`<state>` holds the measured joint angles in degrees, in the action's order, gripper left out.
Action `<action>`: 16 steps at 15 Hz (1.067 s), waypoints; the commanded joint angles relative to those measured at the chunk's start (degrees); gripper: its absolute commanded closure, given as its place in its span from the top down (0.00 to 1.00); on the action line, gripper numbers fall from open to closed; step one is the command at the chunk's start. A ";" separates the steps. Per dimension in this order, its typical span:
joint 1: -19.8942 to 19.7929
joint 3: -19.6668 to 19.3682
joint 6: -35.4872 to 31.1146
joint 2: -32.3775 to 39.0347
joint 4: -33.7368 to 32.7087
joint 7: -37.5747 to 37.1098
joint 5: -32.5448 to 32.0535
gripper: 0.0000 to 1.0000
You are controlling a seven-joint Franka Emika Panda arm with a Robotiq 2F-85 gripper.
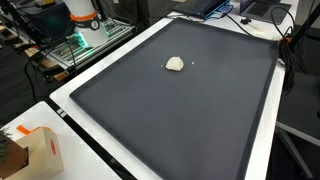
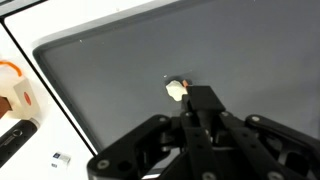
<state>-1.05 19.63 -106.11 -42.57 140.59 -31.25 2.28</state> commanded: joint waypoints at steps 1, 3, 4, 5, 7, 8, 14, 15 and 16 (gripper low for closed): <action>-1.03 -4.90 -5.48 8.54 -3.38 -0.02 3.18 0.03; -1.29 -7.37 -8.61 12.74 -4.74 0.10 4.83 0.03; -1.34 -8.59 -9.68 15.00 -5.55 0.40 5.77 0.03; -1.45 -9.74 -10.69 17.20 -6.36 0.38 6.79 0.03; -1.28 -12.23 -12.18 21.42 -8.07 1.18 9.65 0.03; -1.36 -13.28 -13.03 23.43 -8.86 1.39 10.98 0.03; -1.64 -18.35 -14.95 33.39 -13.34 2.90 18.33 0.03; -1.75 -19.01 -14.92 34.87 -14.09 3.08 19.18 0.03; -1.82 -19.62 -14.82 36.16 -14.74 3.35 20.16 0.03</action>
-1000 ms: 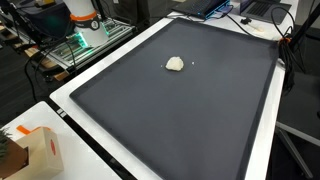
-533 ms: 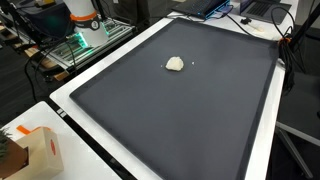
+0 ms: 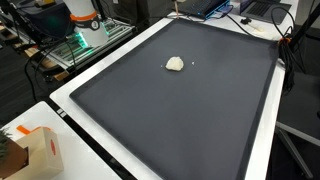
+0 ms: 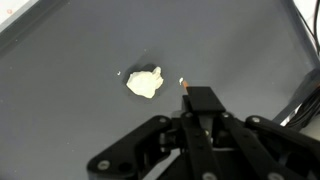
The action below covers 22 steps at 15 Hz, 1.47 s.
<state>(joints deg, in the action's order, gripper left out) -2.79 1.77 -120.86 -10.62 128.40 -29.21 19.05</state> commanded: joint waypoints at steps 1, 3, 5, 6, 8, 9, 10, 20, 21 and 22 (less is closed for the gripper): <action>-0.12 -2.41 0.26 5.52 -3.32 2.25 4.51 0.03; -0.35 -3.58 0.64 8.06 -4.63 4.88 6.83 0.03; -0.69 -4.53 1.03 10.42 -5.71 7.76 8.54 0.03; -0.87 -4.90 1.28 11.48 -6.22 9.21 9.25 0.03; -1.25 -5.39 1.40 13.40 -7.01 12.18 9.80 0.03; -1.47 -5.57 1.50 14.29 -7.38 14.00 9.87 0.03; -1.69 -5.67 1.65 15.08 -7.73 15.38 9.98 0.03; -4.58 -5.96 6.41 21.57 -11.21 29.48 10.21 0.03; -4.87 -5.93 7.00 22.08 -11.52 30.63 10.27 0.03; -5.17 -5.90 7.51 22.58 -11.85 31.60 10.38 0.03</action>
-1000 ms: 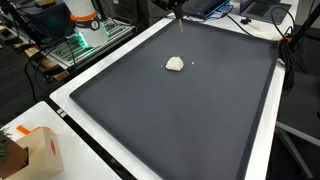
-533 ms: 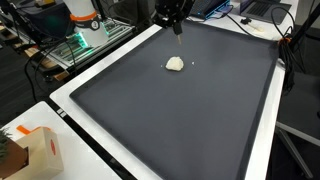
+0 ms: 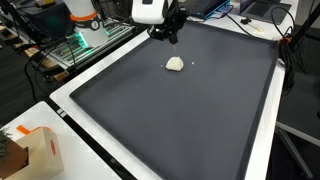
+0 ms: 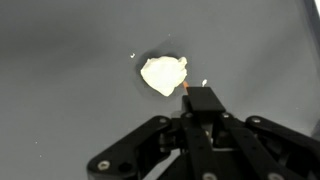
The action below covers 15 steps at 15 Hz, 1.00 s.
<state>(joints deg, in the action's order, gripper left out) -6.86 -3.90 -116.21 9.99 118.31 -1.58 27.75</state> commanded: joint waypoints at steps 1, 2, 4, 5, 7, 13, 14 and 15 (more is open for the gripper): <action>-1.35 -0.19 3.37 2.40 -1.98 4.99 1.71 0.03; -1.61 -0.16 3.85 2.87 -2.29 5.78 1.87 0.03; -2.12 -0.03 4.66 3.75 -2.87 7.54 2.67 0.03; -2.32 0.01 5.07 4.15 -3.10 8.10 3.20 0.03; -2.66 0.08 6.13 4.97 -3.67 8.24 4.49 0.03; -2.93 -0.07 8.47 7.00 -5.15 5.42 8.18 0.03; -2.94 -0.10 8.57 7.21 -5.32 5.01 8.77 0.03; -2.95 -0.12 8.60 7.43 -5.48 4.56 9.48 0.03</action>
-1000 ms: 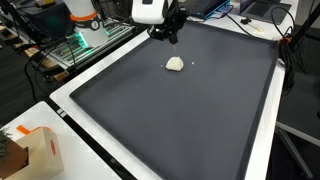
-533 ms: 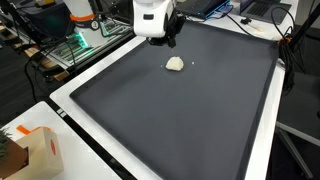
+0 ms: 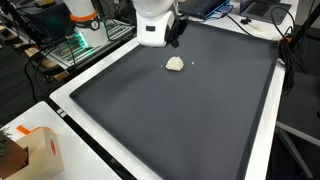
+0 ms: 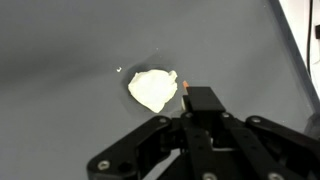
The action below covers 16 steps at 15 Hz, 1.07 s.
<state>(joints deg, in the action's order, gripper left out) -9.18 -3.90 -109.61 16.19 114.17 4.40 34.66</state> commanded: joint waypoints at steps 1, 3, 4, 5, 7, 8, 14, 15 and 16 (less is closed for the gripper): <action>-0.61 -0.16 2.06 1.42 -1.49 -1.91 3.13 0.03; -0.47 -0.22 1.99 1.55 -1.53 -3.17 4.08 0.03; -0.34 -0.28 1.79 1.50 -1.47 -4.27 4.56 0.03; -0.21 -0.33 1.59 1.42 -1.42 -5.35 4.98 0.03; 0.00 -0.41 1.54 1.23 -1.42 -7.72 5.64 0.03; 0.05 -0.43 1.59 1.16 -1.48 -8.69 6.00 0.03; 1.32 -0.76 0.25 -0.30 -1.38 -17.50 5.47 0.03; 1.76 -0.81 -0.05 -0.90 -1.19 -19.48 4.90 0.03; 2.08 -0.83 -0.33 -1.37 -1.03 -20.97 4.64 0.03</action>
<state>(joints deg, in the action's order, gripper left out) -8.56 -3.91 -109.39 16.55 112.39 -11.76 39.66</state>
